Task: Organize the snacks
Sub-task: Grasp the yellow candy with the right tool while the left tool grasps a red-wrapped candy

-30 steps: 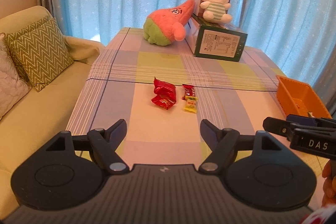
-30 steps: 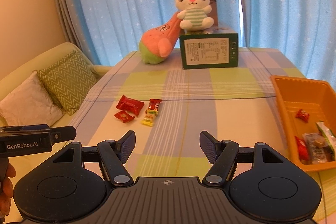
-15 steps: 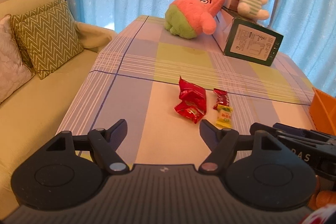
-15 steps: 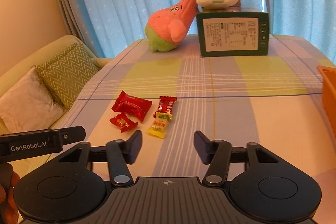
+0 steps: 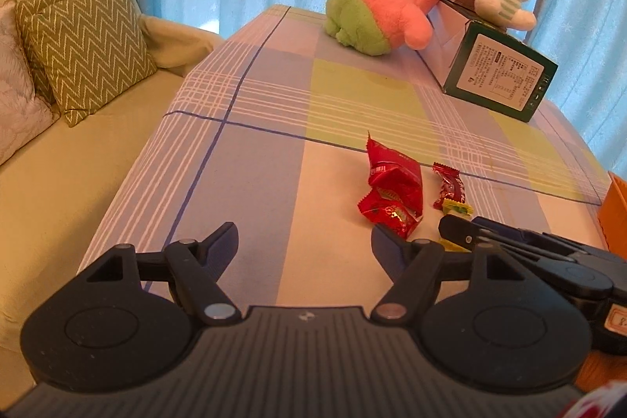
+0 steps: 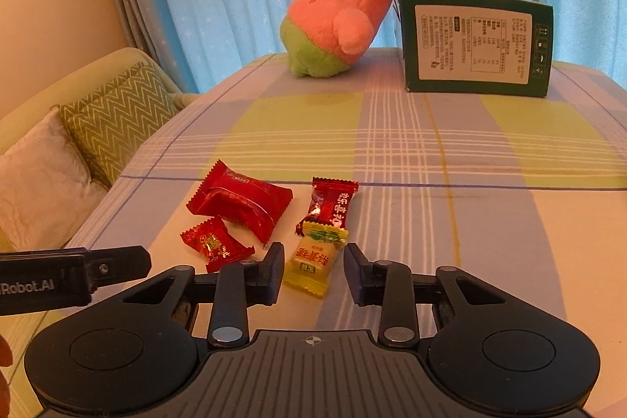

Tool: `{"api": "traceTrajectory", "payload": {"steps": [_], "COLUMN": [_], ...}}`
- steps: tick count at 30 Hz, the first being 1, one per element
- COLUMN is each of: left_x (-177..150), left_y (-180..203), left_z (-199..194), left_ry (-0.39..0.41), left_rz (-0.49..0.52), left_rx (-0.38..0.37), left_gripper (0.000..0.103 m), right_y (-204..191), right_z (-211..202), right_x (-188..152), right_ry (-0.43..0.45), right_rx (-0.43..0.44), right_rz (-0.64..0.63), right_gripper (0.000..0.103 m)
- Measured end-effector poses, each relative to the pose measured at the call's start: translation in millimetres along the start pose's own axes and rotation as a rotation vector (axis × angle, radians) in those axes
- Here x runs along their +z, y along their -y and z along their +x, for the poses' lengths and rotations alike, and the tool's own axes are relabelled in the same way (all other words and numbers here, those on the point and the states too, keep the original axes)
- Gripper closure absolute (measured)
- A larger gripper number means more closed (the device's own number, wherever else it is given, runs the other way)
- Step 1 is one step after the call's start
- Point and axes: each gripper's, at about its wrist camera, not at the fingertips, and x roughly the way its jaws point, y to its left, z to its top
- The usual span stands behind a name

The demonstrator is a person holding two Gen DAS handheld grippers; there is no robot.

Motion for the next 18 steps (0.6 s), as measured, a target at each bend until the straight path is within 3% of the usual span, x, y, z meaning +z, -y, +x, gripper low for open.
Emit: {"api": "traceTrajectory", "payload": {"steps": [4,6,15,18], "left_x": [-1.7,-2.7,-0.7,0.8], "left_y": [2.5,4.8,25.8,33.8], "left_z": [4.2,6.1,18.1,25.6], "left_ry": [-0.016,-0.021,-0.017,-0.029], "left_rz": [0.015,0.017,0.038,0.05], "left_rx": [-0.005,-0.015,-0.096,-0.122], "left_gripper": [0.031,0.031,0.035,0.042], "right_y": [-7.3,-8.5,16.1,30.8], "right_z": [3.8,4.1,-23.3,-33.2], "right_x": [-0.4,-0.7,-2.1,-2.4], "right_ry": [0.011,0.008,0.031,0.038], "right_rx": [-0.016,-0.019,-0.037,-0.055], "right_rz": [-0.044,-0.07,-0.049,-0.023], "right_gripper": [0.071,0.081,0.082,0.082]}}
